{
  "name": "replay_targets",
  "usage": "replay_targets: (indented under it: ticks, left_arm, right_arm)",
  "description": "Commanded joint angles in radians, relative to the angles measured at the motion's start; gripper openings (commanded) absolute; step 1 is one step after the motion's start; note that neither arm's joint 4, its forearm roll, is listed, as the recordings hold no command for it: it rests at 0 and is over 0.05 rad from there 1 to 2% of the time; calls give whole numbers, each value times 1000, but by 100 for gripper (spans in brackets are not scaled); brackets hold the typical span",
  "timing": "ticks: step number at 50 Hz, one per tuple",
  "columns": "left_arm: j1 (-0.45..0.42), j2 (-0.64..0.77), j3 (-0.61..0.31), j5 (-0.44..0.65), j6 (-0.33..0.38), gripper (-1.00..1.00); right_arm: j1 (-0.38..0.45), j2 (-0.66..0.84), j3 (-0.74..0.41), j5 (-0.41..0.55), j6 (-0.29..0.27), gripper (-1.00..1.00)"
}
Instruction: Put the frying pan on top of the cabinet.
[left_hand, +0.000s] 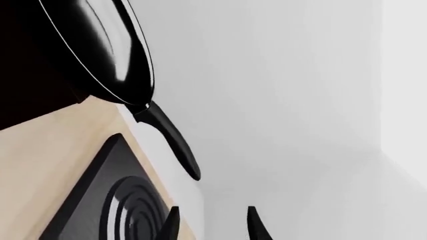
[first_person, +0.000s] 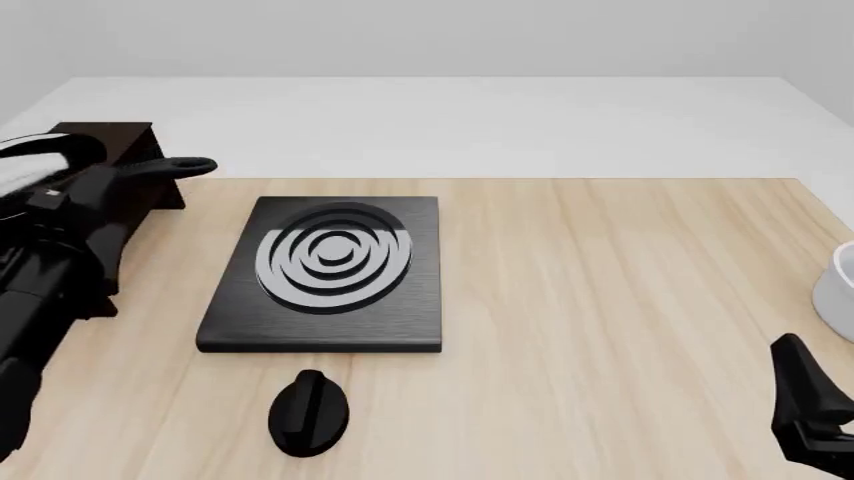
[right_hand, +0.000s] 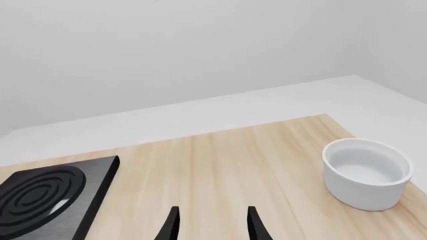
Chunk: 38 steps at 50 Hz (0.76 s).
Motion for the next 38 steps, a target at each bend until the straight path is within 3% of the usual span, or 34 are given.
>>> replay_targets:
  ticks: [1, 9, 19, 23, 32, 34, 35, 38]
  left_arm:
    - [-30, -256, 86, 149, 44, 100]
    - [-72, -418, 115, 290, 86, 100]
    - [-102, -667, 83, 568, 176, 100]
    - [-105, -772, 43, 709, 257, 100]
    - [-121, -936, 25, 900, 339, 100]
    - [-123, -969, 4, 956, 394, 100]
    - [-123, -987, 16, 968, 381, 100]
    - [-133, -1043, -19, 1051, 439, 100]
  right_arm:
    - [-1, -1, 0, -5, 1, 100]
    - [0, -1, 0, -8, -2, 100]
    - [-4, -1, 0, -11, -2, 100]
    - [-4, -1, 0, -13, -4, 100]
    - [-1, -1, 0, -17, -1, 100]
    - [3, -1, 0, -19, -6, 100]
    - [3, -1, 0, -19, -7, 100]
    - [6, -1, 0, -20, -7, 100]
